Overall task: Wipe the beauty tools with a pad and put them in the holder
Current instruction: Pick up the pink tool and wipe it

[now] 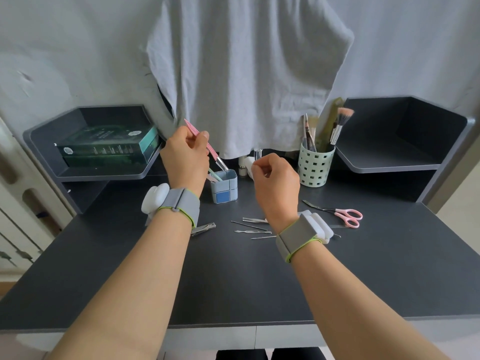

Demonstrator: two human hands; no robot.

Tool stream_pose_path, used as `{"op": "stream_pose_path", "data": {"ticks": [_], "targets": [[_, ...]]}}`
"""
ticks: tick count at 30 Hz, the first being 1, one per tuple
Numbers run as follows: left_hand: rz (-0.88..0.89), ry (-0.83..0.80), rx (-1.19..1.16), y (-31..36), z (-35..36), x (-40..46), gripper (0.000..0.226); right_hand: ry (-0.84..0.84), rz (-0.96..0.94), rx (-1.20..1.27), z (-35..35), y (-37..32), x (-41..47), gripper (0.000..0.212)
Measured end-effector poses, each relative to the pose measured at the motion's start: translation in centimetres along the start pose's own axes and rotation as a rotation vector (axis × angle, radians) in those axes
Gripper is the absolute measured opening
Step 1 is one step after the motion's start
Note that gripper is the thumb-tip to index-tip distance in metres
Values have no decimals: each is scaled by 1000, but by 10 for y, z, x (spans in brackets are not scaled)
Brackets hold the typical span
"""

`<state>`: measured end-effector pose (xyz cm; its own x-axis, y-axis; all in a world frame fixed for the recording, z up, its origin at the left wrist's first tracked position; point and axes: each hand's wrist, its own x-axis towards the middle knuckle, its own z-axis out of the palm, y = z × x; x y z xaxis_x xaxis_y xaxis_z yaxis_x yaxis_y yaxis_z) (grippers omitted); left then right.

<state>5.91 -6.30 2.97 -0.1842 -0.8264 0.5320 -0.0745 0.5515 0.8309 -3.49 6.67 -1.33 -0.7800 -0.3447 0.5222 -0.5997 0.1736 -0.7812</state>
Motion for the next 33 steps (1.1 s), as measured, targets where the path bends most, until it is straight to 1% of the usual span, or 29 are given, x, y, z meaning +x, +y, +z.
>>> {"op": "stream_pose_path", "data": {"ticks": [7, 14, 21, 27, 33], "targets": [[-4, -67, 62, -13, 11, 2, 27, -19, -4, -7, 10, 2, 5, 7], [-4, -133, 189, -15, 20, -1, 14, -22, -4, -3, 13, 7, 8, 7], [-29, -229, 301, -19, 27, -7, 8, -11, 0, -3, 14, 14, 9, 7], [-69, -275, 331, -20, 32, -11, 16, -6, 4, -3, 10, 18, 11, 6], [-61, -209, 327, -14, 28, -13, 29, -15, 25, 3, 4, 20, 12, 8]]}}
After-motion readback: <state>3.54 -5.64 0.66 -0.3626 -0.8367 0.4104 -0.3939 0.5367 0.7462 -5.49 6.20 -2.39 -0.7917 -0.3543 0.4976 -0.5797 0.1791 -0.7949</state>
